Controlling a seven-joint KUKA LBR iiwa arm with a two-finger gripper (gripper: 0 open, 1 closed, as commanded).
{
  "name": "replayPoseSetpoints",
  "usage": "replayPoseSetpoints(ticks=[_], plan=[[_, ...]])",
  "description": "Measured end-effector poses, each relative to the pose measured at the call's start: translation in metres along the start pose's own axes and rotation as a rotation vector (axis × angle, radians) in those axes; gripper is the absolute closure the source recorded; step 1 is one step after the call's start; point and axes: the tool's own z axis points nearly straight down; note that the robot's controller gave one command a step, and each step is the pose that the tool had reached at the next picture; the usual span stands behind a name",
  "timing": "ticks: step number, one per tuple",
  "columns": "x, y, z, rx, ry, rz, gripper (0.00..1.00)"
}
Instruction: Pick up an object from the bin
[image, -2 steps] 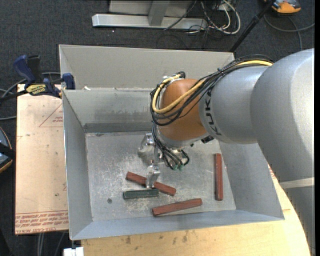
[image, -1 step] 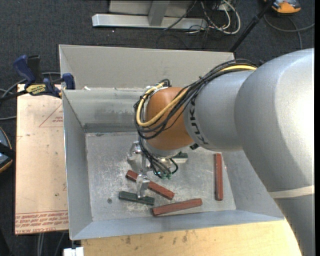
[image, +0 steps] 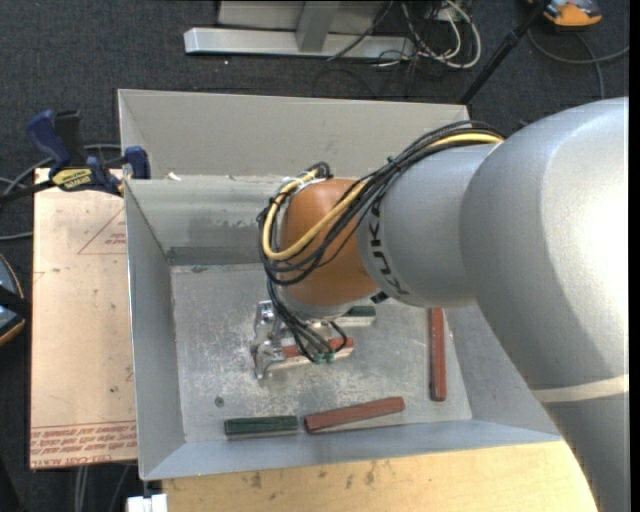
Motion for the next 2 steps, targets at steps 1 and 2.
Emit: replayPoseSetpoints(ticks=[1, 2], plan=[[0.0, 0.0, 0.0, 0.0, 0.0, 0.0, 1.0], [-0.026, -0.004, -0.203, 0.003, 0.018, -0.115, 1.0]])
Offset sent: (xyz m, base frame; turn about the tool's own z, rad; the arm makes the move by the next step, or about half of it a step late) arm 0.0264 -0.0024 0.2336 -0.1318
